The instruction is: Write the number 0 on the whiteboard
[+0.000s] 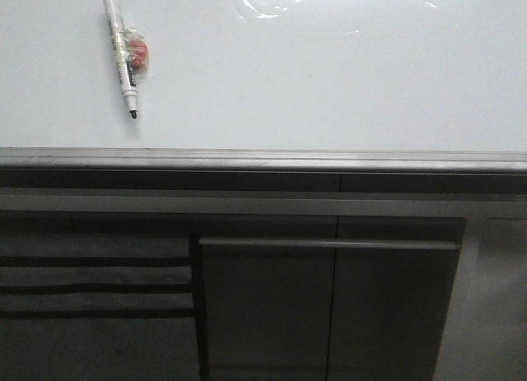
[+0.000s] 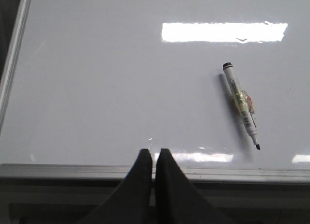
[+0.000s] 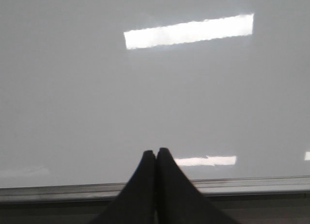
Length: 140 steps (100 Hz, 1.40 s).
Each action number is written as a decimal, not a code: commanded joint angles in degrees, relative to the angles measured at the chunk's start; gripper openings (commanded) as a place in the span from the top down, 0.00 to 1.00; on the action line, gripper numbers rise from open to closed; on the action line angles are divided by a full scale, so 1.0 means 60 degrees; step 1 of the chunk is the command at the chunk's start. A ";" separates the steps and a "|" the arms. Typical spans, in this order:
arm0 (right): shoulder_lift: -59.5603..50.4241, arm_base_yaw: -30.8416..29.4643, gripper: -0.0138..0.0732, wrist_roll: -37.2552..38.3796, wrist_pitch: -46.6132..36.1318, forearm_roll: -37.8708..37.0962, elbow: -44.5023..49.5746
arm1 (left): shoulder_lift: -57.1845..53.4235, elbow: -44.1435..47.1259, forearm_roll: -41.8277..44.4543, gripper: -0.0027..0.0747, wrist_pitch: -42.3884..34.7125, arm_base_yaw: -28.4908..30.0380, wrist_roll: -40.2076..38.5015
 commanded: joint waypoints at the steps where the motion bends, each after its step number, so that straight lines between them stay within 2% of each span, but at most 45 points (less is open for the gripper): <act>1: -0.0102 -0.0064 0.93 -0.0037 -0.0592 0.0174 -0.0340 | -0.0249 0.0012 -0.0256 0.99 -0.0908 0.0014 -0.0087; 25: -0.0059 -0.0064 0.93 -0.0037 0.2272 0.0197 -0.2744 | -0.0070 -0.1898 -0.0483 0.99 0.0065 0.0014 -0.0087; 56: 0.1727 -0.0064 0.93 -0.0680 0.5145 0.0178 -0.5514 | 0.2406 -0.5158 0.0118 0.99 0.3431 0.0014 -0.0034; 65: 0.2390 -0.0064 0.93 -0.0680 0.5678 0.0261 -0.5895 | 0.3209 -0.5740 0.0135 0.99 0.4041 0.0014 -0.0034; 88: 0.3341 -0.0064 0.93 -0.0680 0.5922 0.0522 -0.5978 | 0.4410 -0.5869 0.0016 0.99 0.3750 0.0014 -0.0034; 115: 0.3998 -0.0064 0.91 -0.1030 0.6275 0.0522 -0.5978 | 0.5282 -0.5869 -0.0051 0.98 0.4135 0.0014 -0.0034; 124: 0.4264 -0.0064 0.82 -0.1303 0.6341 0.0522 -0.5978 | 0.5606 -0.5869 -0.0051 0.87 0.4193 0.0014 -0.0034; 140: 0.4781 -0.0064 0.52 -0.1415 0.6301 0.0544 -0.5978 | 0.6169 -0.5869 -0.0139 0.52 0.4103 -0.0004 -0.0034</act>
